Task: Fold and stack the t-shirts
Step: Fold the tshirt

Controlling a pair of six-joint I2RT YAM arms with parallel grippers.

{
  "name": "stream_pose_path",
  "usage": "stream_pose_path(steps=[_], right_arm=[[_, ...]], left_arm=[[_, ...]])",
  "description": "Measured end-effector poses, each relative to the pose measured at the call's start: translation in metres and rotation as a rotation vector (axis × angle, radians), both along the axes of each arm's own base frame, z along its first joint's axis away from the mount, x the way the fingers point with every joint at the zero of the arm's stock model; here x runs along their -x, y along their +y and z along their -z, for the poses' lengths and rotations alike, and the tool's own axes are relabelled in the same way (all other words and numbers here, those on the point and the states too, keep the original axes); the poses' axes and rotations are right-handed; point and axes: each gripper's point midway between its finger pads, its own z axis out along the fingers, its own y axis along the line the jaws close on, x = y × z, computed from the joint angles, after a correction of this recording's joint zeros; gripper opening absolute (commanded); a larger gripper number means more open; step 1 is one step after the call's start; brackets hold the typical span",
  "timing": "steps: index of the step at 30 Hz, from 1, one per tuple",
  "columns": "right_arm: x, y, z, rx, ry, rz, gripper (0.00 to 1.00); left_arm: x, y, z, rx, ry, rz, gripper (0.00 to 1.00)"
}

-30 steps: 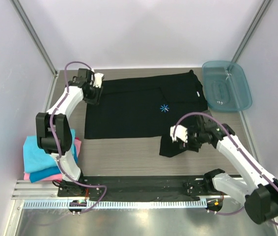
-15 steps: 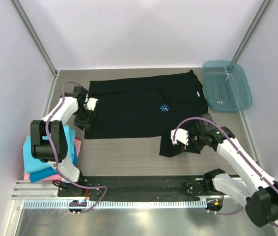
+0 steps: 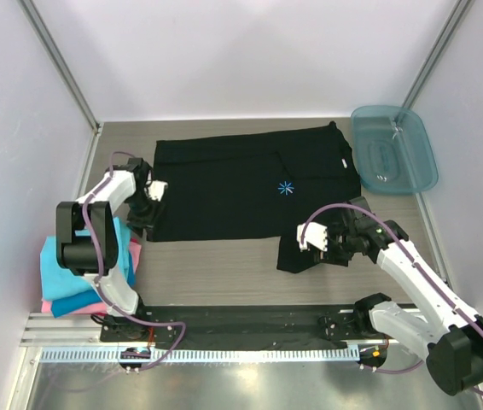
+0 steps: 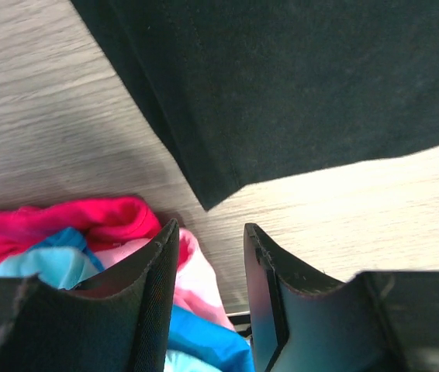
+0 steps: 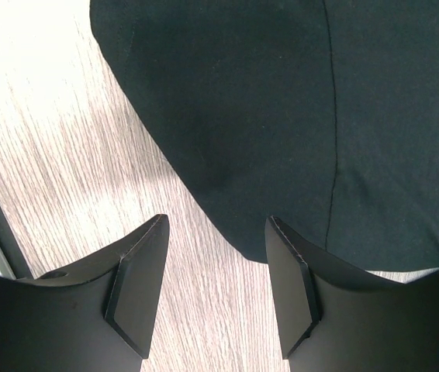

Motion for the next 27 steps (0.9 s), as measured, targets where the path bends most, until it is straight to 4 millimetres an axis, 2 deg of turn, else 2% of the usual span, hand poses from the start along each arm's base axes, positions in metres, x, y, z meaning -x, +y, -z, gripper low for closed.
stream_pose_path(steps=[6,9,13,17,27], right_arm=[[-0.002,0.0,-0.001,0.002,-0.011,0.003,0.59],[-0.004,-0.001,-0.001,0.005,-0.016,0.005,0.59],[-0.004,-0.002,0.0,0.012,-0.018,0.008,0.58],[-0.002,-0.007,0.005,0.034,-0.022,0.013,0.58],[0.012,-0.021,0.028,0.094,-0.013,0.007,0.56]], left_arm=[[0.004,0.0,0.015,0.0,0.059,0.0,0.39],[0.005,0.0,0.023,0.0,0.089,-0.001,0.35],[0.007,-0.001,0.028,0.004,0.113,-0.003,0.12],[0.004,-0.004,0.027,0.024,0.105,-0.002,0.01],[0.004,-0.007,0.027,0.043,0.103,0.011,0.01]])
